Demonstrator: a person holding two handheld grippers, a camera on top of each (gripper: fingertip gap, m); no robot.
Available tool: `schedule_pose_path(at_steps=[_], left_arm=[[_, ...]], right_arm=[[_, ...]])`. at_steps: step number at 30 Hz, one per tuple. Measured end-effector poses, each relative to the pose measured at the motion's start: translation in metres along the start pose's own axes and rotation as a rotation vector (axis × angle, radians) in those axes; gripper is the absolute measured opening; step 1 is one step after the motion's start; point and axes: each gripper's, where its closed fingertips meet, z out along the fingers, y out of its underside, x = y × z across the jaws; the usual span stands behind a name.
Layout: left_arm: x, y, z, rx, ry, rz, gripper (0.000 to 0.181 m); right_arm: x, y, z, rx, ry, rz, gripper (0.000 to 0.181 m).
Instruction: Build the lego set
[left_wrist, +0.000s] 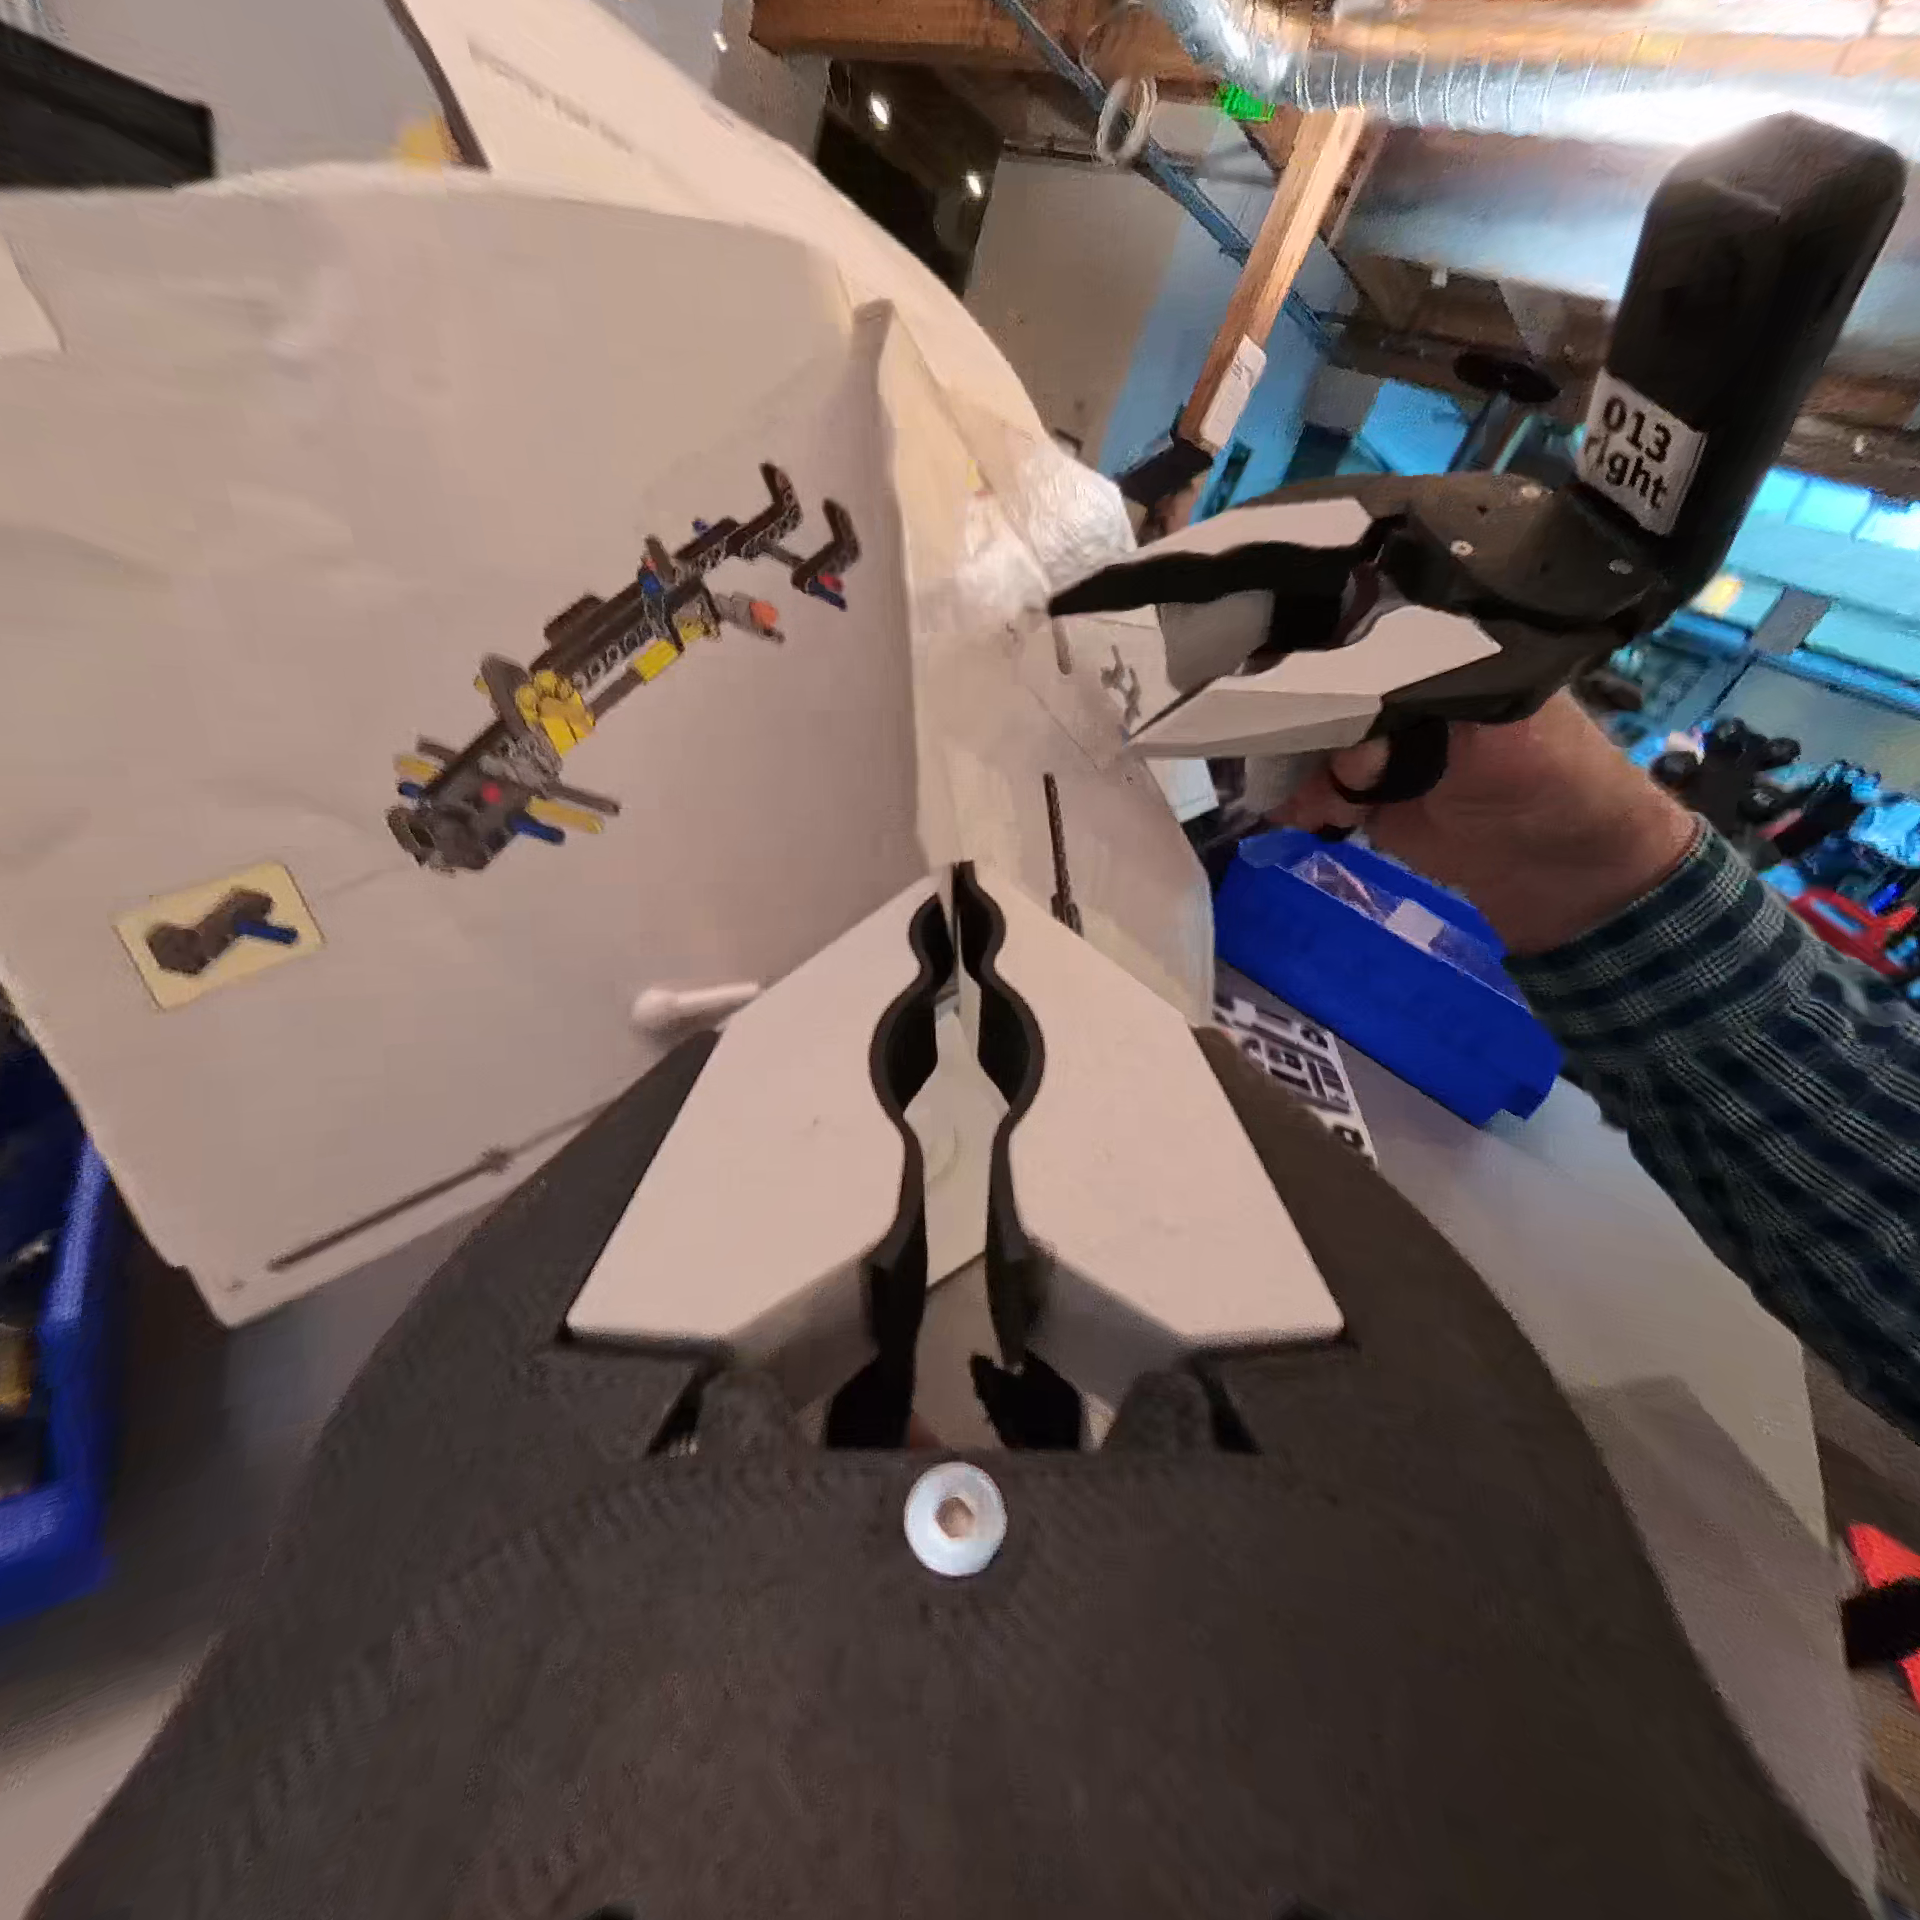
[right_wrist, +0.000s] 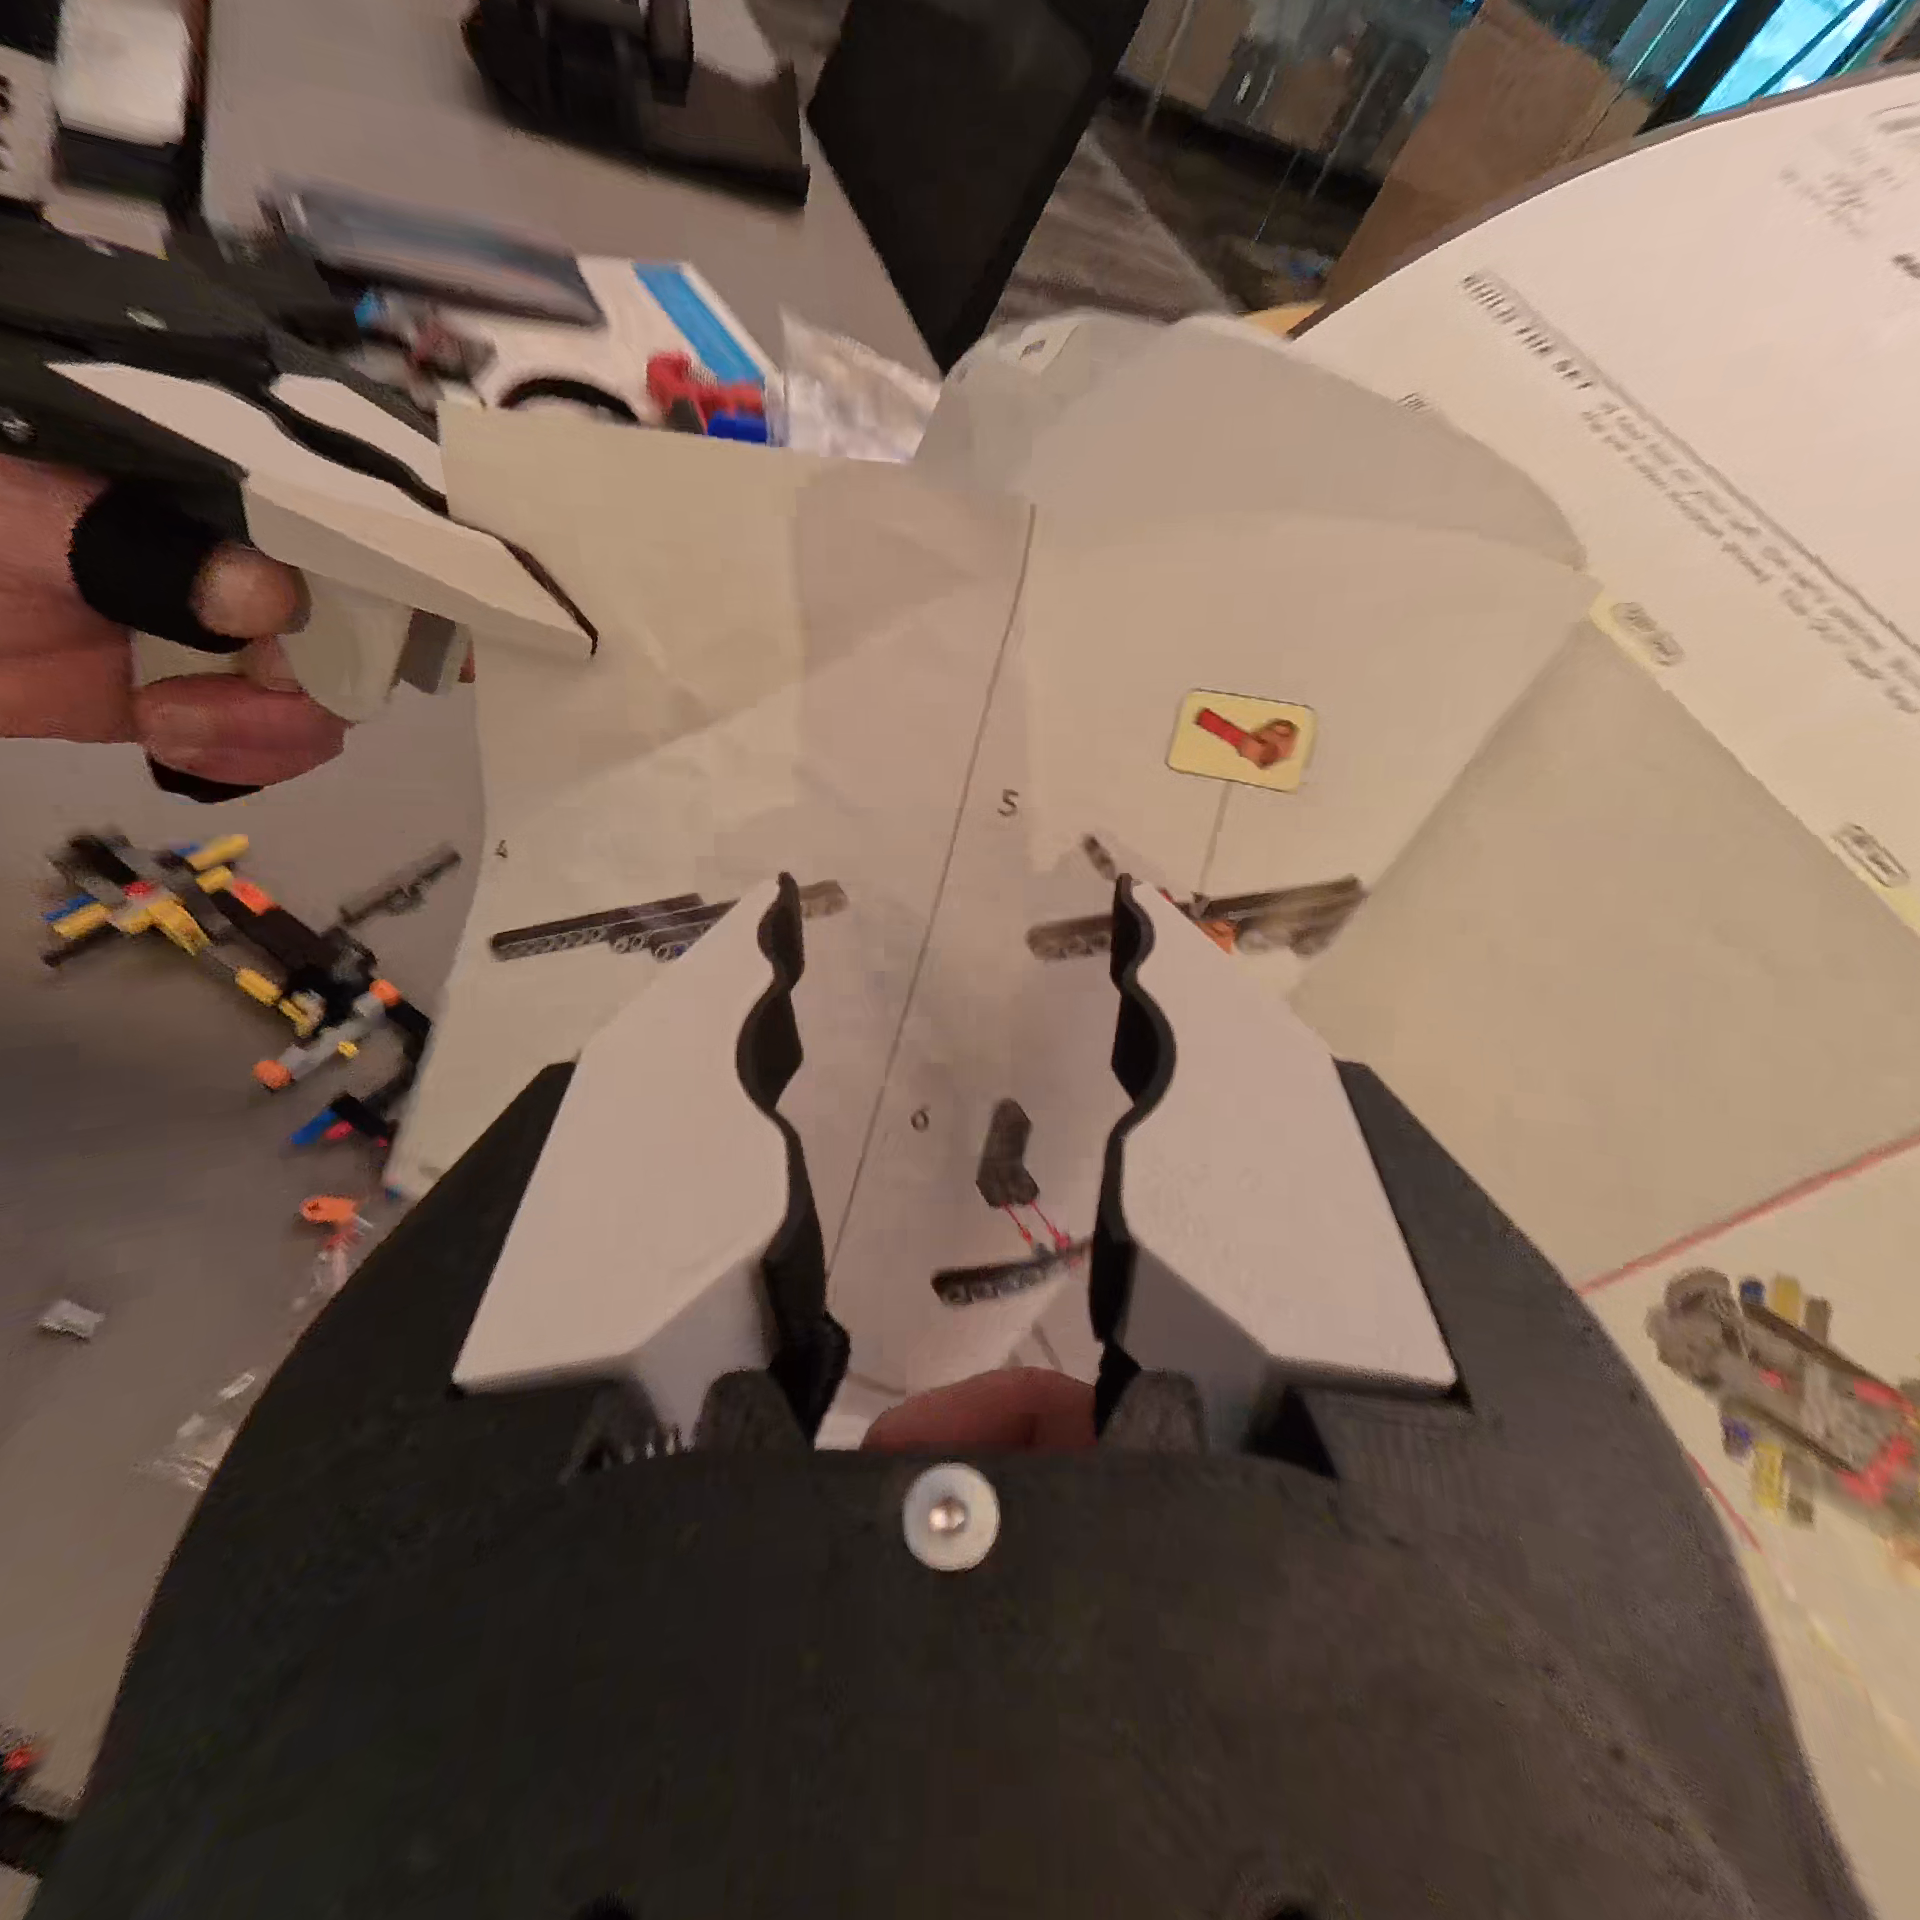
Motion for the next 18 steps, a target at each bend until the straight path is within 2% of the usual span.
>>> schedule_pose_path(at_steps=[2, 5, 8, 13, 18], left_arm=[[-0.004, -0.016, -0.006, -0.037, -0.011, 0.06, 0.0], [-0.021, -0.041, -0.015, -0.112, -0.052, 0.166, 0.0], [-0.047, -0.069, -0.024, -0.141, -0.097, 0.217, 0.0], [-0.084, -0.097, -0.02, -0.193, -0.12, 0.246, 0.0], [-0.118, -0.106, -0.017, -0.228, -0.145, 0.248, 0.0]], right_arm=[[0.006, -0.003, -0.015, 0.049, 0.013, 0.043, 0.057], [0.009, 0.005, -0.026, 0.042, 0.028, 0.046, 0.056], [-0.004, 0.007, -0.029, 0.04, -0.021, 0.022, 0.051], [-0.044, 0.008, -0.005, -0.027, -0.114, -0.122, 0.047], [-0.064, 0.015, 0.032, -0.119, -0.132, -0.229, 0.052]])
